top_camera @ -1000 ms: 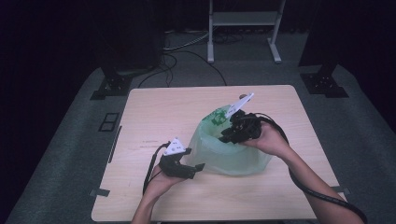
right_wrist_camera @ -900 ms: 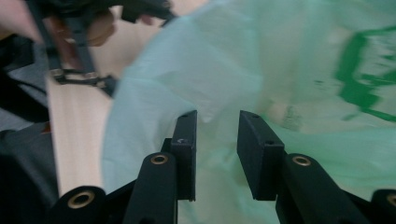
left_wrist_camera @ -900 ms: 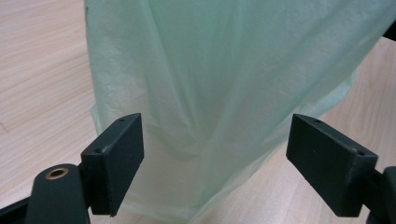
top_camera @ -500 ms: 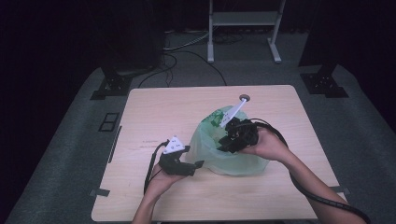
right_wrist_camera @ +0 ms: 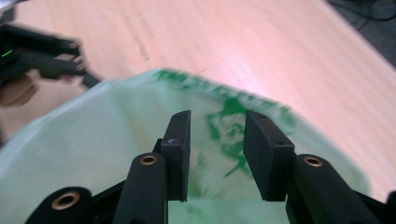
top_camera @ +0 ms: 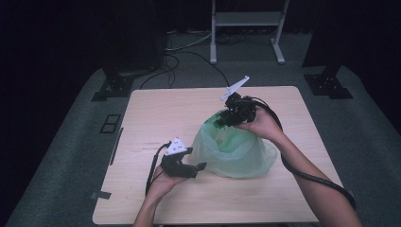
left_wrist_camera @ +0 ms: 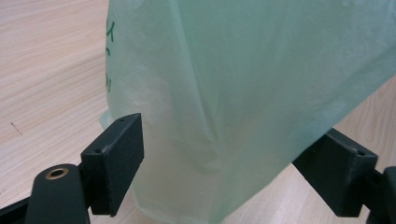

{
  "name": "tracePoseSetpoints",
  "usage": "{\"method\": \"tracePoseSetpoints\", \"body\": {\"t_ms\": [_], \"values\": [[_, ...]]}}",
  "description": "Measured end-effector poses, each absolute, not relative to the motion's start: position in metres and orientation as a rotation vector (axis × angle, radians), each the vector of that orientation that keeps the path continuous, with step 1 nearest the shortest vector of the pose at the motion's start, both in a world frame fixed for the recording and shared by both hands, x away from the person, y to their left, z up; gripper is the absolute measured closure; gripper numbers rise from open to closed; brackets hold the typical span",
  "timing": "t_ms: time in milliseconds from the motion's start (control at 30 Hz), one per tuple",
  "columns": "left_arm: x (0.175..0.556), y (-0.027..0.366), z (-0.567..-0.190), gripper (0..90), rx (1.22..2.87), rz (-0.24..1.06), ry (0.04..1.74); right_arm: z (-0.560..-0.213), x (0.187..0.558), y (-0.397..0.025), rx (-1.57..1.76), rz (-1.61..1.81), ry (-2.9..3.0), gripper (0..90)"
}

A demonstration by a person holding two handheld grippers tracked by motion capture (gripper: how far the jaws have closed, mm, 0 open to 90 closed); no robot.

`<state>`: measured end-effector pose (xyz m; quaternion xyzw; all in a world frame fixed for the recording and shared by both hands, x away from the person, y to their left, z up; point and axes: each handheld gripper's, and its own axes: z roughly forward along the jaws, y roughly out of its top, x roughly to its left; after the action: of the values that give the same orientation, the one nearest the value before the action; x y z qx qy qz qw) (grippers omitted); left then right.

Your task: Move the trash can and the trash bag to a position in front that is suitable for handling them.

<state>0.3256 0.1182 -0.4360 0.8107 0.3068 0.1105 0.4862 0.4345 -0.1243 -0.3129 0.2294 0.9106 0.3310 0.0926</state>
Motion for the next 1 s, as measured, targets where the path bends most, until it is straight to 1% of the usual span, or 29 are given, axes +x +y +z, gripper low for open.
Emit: {"method": "tracePoseSetpoints", "body": {"t_ms": [100, 333, 567, 633, 700, 767, 867, 1000], "values": [[0.325, 0.120, -0.436, 18.0, 1.965, 0.267, 0.749, -0.314, 0.441, -0.121, 0.694, 1.016, 2.656, 60.4], [0.324, 0.122, -0.435, 17.9, 1.962, 0.268, 0.747, -0.316, 0.441, -0.129, 0.701, 1.014, 2.590, 56.9], [0.325, 0.123, -0.436, 17.9, 1.959, 0.269, 0.753, -0.321, 0.435, -0.156, 0.770, 1.010, 2.512, 54.1], [0.324, 0.122, -0.436, 17.9, 1.963, 0.267, 0.751, -0.324, 0.437, -0.162, 0.801, 0.995, 2.526, 55.0], [0.324, 0.122, -0.436, 17.9, 1.965, 0.265, 0.747, -0.328, 0.438, -0.166, 0.820, 0.986, 2.550, 59.8], [0.323, 0.123, -0.434, 17.9, 1.960, 0.268, 0.749, -0.333, 0.439, -0.167, 0.817, 0.961, 2.586, 62.7], [0.323, 0.125, -0.432, 15.3, 1.952, 0.273, 0.755, -0.335, 0.440, -0.169, 0.832, 0.973, 2.599, 63.4], [0.322, 0.133, -0.427, 15.3, 1.943, 0.290, 0.758, -0.335, 0.440, -0.181, 0.883, 1.097, 2.599, 52.3]]}}
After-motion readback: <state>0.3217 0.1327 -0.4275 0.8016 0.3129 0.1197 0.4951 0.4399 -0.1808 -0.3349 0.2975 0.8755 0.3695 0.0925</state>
